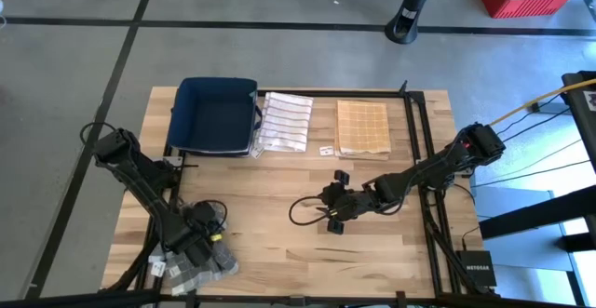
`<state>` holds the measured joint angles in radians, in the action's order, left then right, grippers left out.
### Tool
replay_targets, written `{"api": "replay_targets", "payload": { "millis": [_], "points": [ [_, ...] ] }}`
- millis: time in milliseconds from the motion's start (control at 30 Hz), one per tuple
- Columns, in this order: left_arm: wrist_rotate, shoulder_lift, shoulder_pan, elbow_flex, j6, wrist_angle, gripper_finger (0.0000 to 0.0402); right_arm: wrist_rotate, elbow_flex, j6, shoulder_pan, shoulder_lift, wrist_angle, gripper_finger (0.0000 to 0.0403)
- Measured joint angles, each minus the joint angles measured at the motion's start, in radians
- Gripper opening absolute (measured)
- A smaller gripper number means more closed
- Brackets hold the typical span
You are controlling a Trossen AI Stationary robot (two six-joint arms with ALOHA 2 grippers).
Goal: Fold towel
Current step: Fold the gray towel
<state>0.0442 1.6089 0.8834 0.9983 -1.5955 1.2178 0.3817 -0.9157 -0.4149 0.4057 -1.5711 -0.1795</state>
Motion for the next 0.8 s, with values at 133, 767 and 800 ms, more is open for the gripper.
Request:
{"api": "replay_targets", "payload": {
  "millis": [133,767,800],
  "points": [
    [0.078,0.0,-0.001,-0.005,0.037,0.001,0.0047,0.0,0.0,0.0,0.0,0.0,0.0,0.0186],
    [0.449,0.0,-0.188,0.604,0.528,0.29,0.0004,0.009,0.0,0.087,0.0,0.0,0.197,0.0186],
    [0.478,0.0,-0.201,0.625,0.559,0.285,0.0004,0.022,0.0,0.082,0.0,0.0,0.195,0.0186]
  ]
}}
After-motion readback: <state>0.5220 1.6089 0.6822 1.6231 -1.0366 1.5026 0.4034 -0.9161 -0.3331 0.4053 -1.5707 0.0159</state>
